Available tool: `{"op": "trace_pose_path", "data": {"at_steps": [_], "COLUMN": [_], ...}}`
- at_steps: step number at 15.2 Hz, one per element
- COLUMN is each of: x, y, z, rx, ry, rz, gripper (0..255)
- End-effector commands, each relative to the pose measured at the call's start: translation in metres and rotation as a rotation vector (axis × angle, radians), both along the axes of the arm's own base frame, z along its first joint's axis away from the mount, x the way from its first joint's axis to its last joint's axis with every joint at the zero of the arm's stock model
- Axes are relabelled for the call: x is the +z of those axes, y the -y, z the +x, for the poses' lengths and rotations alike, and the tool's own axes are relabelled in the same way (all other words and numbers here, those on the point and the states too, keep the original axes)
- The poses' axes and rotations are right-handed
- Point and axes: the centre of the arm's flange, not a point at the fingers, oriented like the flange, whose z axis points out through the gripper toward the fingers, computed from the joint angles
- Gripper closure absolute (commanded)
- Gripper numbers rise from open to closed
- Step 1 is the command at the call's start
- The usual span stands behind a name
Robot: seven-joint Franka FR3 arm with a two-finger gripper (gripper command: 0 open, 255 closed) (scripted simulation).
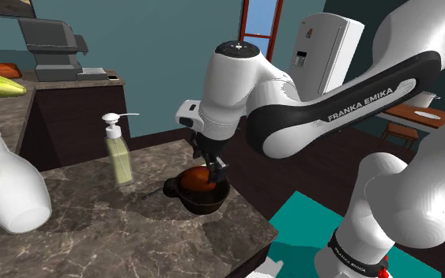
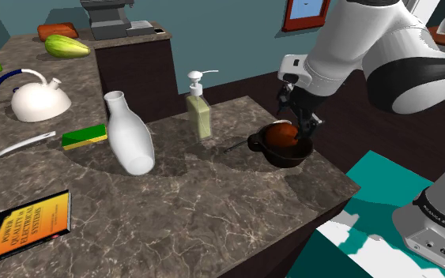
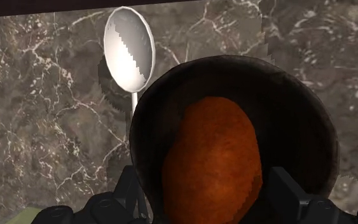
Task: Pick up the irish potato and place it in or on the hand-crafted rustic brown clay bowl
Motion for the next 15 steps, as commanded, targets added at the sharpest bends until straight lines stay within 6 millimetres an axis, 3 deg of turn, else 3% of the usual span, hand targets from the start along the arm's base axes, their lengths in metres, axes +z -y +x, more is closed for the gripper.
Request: {"op": "trace_pose_path", "data": {"at_steps": [1,4,8,15], "x": [0.000,0.000,0.047,0.047], "y": [0.000,0.000,-0.006,-0.006], "z": [0.000,0.000,-0.015,-0.015], "rx": [0.000,0.000,0.000,0.000], "ry": [0.000,0.000,0.000,0.000], "rz": [0.000,0.000,0.000,0.000], "gripper": [0,0,0,0]}}
